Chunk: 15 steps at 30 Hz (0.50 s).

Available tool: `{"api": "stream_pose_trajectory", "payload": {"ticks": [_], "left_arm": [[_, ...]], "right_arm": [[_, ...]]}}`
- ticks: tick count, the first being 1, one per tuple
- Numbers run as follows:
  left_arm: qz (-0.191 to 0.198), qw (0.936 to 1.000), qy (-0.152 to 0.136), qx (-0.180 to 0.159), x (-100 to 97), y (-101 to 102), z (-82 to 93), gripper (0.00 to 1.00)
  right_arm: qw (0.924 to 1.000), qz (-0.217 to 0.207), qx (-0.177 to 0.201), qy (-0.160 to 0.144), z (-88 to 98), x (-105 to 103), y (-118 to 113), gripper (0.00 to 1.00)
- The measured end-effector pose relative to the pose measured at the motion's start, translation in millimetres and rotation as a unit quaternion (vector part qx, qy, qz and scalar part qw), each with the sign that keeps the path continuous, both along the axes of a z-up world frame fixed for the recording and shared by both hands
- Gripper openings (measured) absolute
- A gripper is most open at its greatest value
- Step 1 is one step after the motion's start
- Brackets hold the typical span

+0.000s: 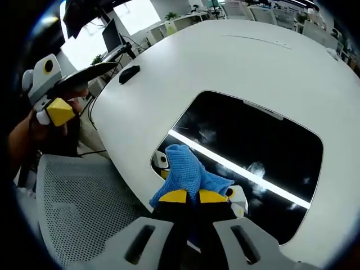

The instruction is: Wipe the mirror surface with the cleaning cloth until all visible marks leave the cleaned area.

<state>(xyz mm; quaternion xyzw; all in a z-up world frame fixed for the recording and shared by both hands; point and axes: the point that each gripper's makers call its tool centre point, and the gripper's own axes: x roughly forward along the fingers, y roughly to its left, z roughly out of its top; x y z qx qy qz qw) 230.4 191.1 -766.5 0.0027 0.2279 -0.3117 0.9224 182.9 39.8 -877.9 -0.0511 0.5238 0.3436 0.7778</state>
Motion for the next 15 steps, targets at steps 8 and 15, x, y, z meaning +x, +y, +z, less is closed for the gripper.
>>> {"api": "stream_pose_trajectory", "payload": {"ticks": [8,15], "left_arm": [[-0.001,1.0,0.0,-0.003,1.5,-5.5,-0.7,0.99],[-0.003,1.0,0.003,-0.003,0.4,-7.3,-3.0,0.99]], "right_arm": [[0.9997,-0.022,0.003,0.005,-1.8,6.8,-21.9,0.0],[0.9997,-0.025,0.003,0.006,-0.8,5.4,-24.4,0.0]]}}
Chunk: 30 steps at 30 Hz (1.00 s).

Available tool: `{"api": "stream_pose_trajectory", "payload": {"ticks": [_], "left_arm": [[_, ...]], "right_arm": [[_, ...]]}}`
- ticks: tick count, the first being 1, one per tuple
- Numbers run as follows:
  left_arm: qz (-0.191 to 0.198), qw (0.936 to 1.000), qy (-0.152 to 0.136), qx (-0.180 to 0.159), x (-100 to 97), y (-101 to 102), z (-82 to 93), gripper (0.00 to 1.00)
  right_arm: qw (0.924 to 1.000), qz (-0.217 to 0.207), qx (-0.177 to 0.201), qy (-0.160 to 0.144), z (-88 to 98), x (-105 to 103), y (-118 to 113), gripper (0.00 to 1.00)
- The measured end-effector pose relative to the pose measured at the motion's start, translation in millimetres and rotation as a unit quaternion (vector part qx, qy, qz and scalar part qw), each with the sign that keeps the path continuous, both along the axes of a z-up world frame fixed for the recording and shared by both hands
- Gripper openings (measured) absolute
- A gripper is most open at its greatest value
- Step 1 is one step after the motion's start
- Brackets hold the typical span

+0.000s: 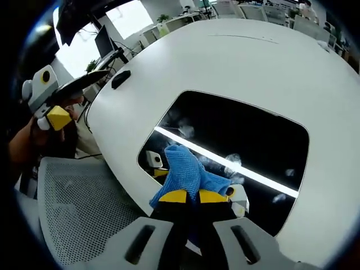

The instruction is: Wipe the mirror surface with the cleaning cloth until all visible marks leave the cleaned area.

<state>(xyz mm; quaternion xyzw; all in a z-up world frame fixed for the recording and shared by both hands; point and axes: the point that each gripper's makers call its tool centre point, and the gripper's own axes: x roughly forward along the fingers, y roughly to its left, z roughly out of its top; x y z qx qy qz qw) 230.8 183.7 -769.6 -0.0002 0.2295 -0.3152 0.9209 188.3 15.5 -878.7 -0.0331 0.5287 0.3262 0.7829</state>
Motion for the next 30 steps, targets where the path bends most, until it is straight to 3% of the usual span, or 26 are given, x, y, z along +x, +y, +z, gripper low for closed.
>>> {"api": "stream_pose_trajectory", "payload": {"ticks": [10,19,30], "left_arm": [[0.007,1.0,-0.003,-0.004,4.2,-3.3,1.8,0.99],[0.011,0.9999,0.0,0.001,5.7,-7.0,2.7,0.99],[0.003,1.0,0.0,-0.001,8.5,-9.9,4.7,0.99]], "right_arm": [[1.0,0.003,-0.004,0.004,1.3,0.2,-7.0,0.0],[1.0,-0.004,-0.006,0.002,0.7,6.9,-26.7,0.0],[0.9999,-0.014,-0.005,0.002,-0.3,20.5,-22.6,0.0]]}}
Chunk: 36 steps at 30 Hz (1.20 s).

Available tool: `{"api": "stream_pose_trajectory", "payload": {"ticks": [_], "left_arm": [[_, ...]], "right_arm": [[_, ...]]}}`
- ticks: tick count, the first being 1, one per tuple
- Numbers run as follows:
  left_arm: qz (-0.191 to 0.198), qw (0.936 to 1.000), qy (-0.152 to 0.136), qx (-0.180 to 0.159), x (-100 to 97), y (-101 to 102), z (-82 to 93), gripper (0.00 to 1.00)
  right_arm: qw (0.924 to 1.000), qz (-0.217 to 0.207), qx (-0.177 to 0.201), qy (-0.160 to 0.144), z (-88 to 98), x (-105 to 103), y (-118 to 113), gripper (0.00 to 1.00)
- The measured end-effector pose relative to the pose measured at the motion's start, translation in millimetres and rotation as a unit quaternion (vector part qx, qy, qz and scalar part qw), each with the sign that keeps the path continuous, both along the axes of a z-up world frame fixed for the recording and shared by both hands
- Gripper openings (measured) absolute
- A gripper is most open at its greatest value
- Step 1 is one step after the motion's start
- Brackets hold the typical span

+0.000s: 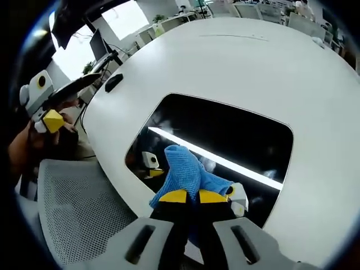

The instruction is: Wipe the mirror surface with the cleaning cloth until all visible marks leave the cleaned area.

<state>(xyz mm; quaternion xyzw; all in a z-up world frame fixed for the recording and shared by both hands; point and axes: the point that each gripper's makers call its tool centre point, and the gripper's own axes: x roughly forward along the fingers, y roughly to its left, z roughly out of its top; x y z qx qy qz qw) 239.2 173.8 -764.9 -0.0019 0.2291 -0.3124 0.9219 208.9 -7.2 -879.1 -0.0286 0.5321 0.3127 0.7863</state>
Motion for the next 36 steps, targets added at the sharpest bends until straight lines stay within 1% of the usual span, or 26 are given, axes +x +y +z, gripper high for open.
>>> {"api": "stream_pose_trajectory", "payload": {"ticks": [5,8,11,19,24,30,32,36], "left_arm": [[0.004,1.0,0.003,-0.001,-1.8,2.0,-2.7,0.99],[0.003,1.0,0.005,-0.002,-3.9,0.8,-4.6,0.99],[0.002,1.0,0.007,-0.001,-5.0,0.1,-6.7,0.99],[0.004,1.0,0.004,-0.005,-4.1,-0.5,-5.4,0.99],[0.011,0.9999,0.001,-0.007,-4.7,3.0,-4.4,0.99],[0.018,0.9998,0.001,-0.011,-10.4,4.5,-2.9,0.99],[0.019,0.9998,0.002,-0.011,-11.0,5.6,-3.2,0.99],[0.024,0.9996,0.001,-0.015,-12.1,9.0,-2.7,0.99]], "right_arm": [[1.0,0.002,-0.004,-0.005,0.0,9.3,1.2,0.0],[0.9999,-0.002,-0.008,-0.015,0.0,18.9,1.5,0.0],[0.9998,-0.005,-0.009,-0.018,-0.4,27.3,2.7,0.0],[0.9996,-0.004,-0.019,-0.021,-0.6,45.5,4.8,0.0],[0.9994,-0.002,-0.024,-0.023,0.1,52.0,5.6,0.0],[0.999,0.001,-0.032,-0.032,-1.1,62.7,6.1,0.0],[0.9984,0.004,-0.037,-0.043,-1.6,67.7,5.3,0.0],[0.9982,0.004,-0.038,-0.047,-1.6,75.8,6.1,0.0]]}}
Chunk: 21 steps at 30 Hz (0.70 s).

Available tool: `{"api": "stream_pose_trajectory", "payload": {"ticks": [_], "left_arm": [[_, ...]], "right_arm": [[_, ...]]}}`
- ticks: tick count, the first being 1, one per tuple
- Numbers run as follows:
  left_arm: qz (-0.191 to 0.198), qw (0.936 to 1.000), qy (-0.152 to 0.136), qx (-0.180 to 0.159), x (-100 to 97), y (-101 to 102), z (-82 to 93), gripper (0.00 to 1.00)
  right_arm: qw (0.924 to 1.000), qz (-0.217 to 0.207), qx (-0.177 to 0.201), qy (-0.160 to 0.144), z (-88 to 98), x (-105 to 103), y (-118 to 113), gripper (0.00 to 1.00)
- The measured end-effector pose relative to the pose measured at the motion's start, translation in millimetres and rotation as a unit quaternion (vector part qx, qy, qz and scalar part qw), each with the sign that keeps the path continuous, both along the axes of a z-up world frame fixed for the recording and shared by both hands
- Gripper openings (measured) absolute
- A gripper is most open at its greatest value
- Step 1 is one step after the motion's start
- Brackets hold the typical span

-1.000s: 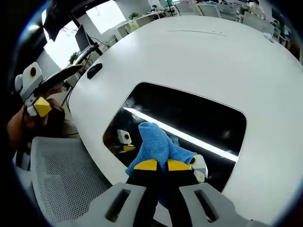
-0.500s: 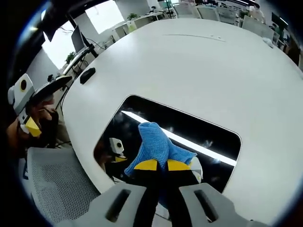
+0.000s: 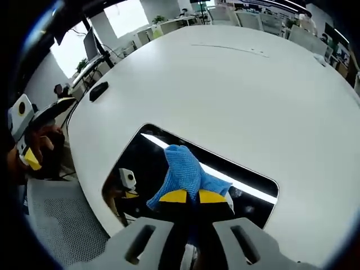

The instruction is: Wipe the mirror surface with the cleaning cloth until all visible marks leave the cleaned area.

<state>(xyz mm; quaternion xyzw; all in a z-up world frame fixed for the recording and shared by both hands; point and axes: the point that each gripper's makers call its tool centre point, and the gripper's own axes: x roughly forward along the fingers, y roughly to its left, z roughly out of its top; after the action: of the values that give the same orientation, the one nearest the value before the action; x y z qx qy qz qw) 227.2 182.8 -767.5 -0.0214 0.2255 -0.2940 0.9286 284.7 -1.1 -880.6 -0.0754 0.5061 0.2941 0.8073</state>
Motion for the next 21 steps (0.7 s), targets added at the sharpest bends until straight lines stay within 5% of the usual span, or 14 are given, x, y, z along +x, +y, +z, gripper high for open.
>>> {"api": "stream_pose_trajectory", "payload": {"ticks": [21], "left_arm": [[-0.008,0.9999,0.0,0.012,-2.2,7.6,0.5,0.99]], "right_arm": [[0.9997,0.021,-0.011,-0.005,0.2,34.8,3.7,0.0]]}}
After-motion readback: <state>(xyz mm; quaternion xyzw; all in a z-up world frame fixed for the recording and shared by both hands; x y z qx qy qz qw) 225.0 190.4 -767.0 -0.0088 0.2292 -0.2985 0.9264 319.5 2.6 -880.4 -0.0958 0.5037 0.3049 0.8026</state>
